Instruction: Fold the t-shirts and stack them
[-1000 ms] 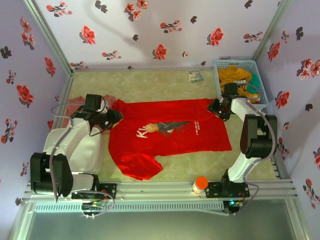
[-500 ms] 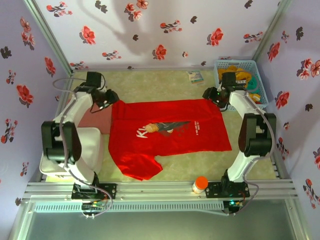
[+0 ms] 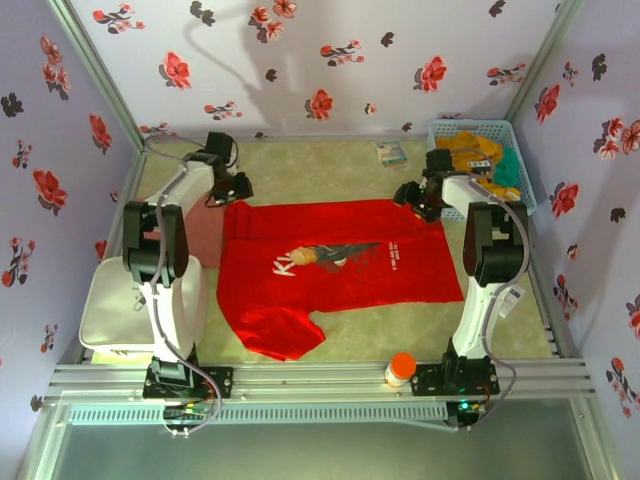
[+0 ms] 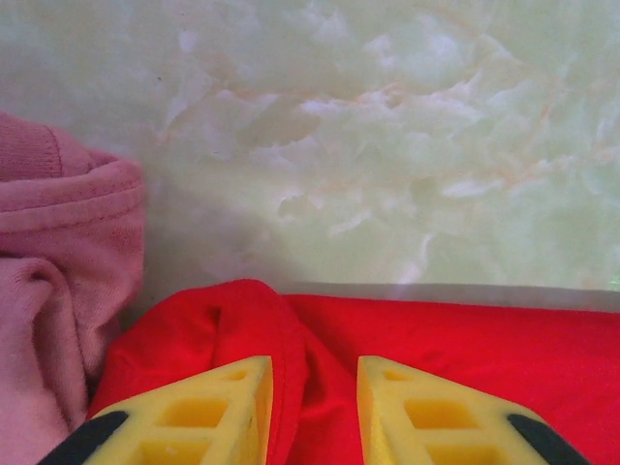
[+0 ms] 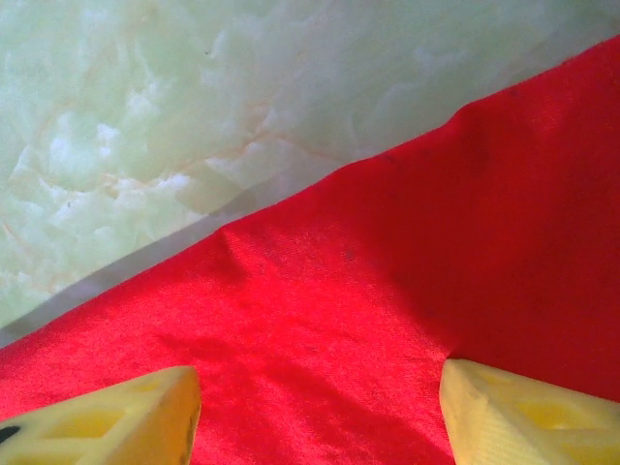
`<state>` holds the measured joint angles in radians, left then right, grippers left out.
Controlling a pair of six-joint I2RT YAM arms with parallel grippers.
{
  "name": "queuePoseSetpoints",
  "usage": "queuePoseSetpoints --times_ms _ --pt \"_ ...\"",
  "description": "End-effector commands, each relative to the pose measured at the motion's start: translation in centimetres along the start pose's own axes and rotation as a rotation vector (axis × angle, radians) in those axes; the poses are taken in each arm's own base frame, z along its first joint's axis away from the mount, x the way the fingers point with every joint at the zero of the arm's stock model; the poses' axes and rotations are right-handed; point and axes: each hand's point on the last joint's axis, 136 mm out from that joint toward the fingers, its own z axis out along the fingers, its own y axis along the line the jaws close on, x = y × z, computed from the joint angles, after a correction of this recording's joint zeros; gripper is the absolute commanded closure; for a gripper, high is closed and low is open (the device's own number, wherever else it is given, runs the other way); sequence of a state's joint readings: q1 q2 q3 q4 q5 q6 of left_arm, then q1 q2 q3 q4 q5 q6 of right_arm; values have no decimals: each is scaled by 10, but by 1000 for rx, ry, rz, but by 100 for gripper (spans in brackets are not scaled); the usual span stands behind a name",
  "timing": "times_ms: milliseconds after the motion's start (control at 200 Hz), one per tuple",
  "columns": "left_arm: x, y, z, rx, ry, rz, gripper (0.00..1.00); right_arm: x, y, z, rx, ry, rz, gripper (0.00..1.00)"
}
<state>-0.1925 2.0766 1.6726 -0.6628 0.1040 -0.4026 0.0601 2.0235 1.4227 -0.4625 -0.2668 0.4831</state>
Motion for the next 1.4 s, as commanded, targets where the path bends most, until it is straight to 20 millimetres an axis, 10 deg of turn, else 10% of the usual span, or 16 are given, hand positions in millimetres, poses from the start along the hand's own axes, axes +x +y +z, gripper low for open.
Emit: queuePoseSetpoints --times_ms 0,660,1080,1395 --pt "0 13 6 -109 18 57 72 -8 9 2 -7 -9 4 33" --pt "-1 34 25 -237 64 79 70 -10 -11 14 103 6 22 35" --pt "-20 30 28 -219 12 53 100 -20 -31 16 183 -26 97 41" --pt "-38 48 2 -197 -70 -10 100 -33 -58 9 221 -66 180 42"
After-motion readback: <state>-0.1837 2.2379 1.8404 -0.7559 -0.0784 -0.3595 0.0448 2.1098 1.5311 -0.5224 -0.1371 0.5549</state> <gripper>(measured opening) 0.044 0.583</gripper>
